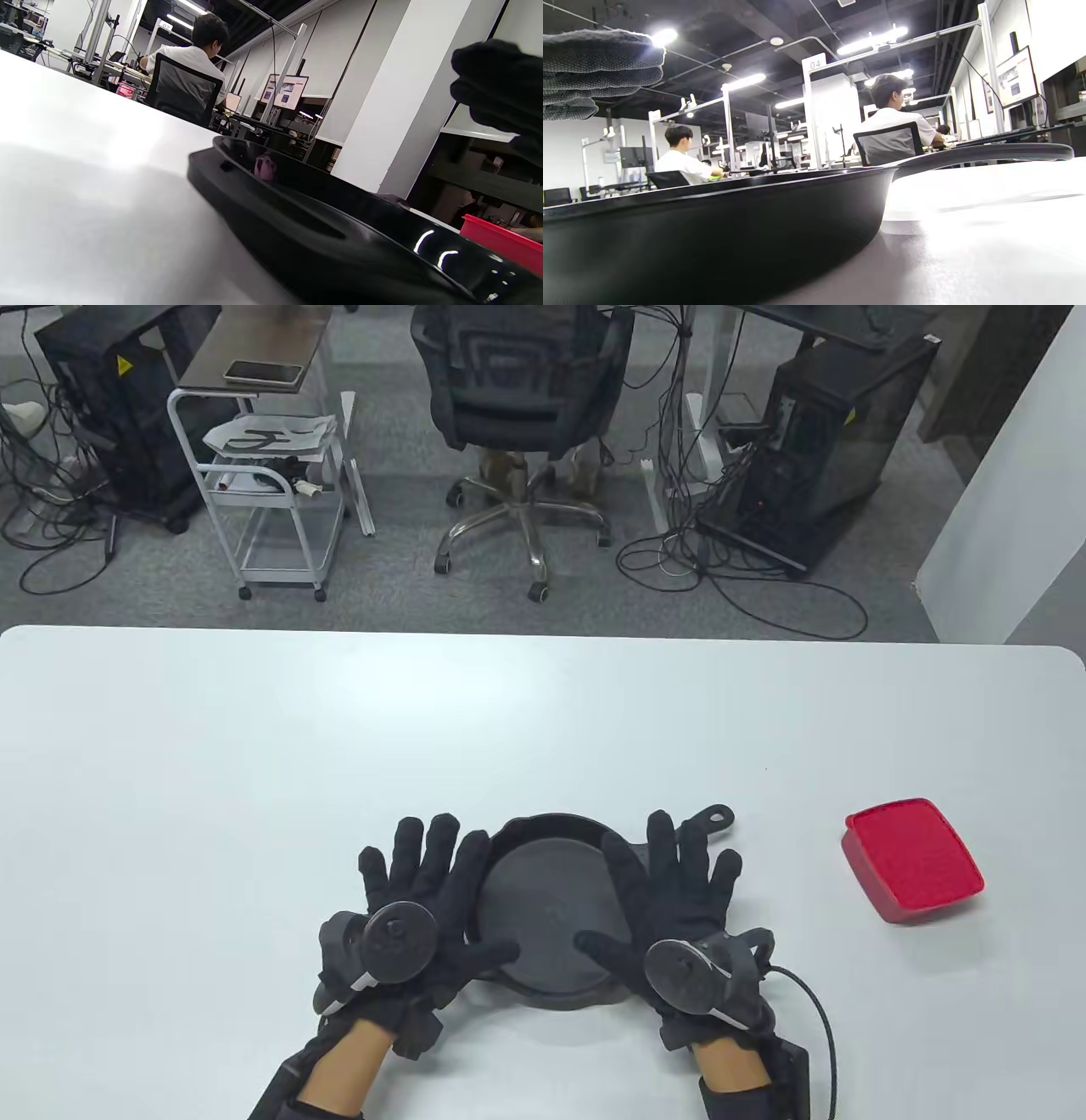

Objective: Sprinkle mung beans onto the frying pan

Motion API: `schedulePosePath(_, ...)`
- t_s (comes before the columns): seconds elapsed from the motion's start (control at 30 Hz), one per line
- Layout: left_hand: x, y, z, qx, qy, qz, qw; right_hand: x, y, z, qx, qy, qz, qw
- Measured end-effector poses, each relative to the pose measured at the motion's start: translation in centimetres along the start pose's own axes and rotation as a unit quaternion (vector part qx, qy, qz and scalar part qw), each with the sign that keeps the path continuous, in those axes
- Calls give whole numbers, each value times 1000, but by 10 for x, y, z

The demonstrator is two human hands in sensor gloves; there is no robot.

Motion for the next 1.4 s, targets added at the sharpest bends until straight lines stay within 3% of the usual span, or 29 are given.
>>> schedulePosePath(0.43,0,-1,-1,4,0,-8,1000,-1,-1,0,10,-6,-1,1000)
schedulePosePath(0.67,-2,-2,-1,3,-5,-21,1000,-20,8,6,10,-36,-23,999)
schedulePosePath(0.77,-3,-3,-1,3,-7,-27,1000,-44,14,11,16,-68,-27,997)
schedulePosePath(0.97,-4,-4,-1,3,-9,-32,999,-124,40,18,57,-158,-92,981)
schedulePosePath(1.23,-5,-7,-2,6,-12,-33,999,-234,76,11,111,-309,-108,939)
schedulePosePath(1.4,-7,-8,-3,8,-19,-34,999,-284,69,-3,163,-376,-113,905)
Point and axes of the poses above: the tracker on the back of each hand, its own x axis roughly to the thumb side, its own z axis roughly from the wrist to the fingertips, y = z × x, the point moved 5 cm from there along z, roughly from the wrist to the fingertips, and after that the axes turned 3 degrees about -x, right-handed, at the moved point
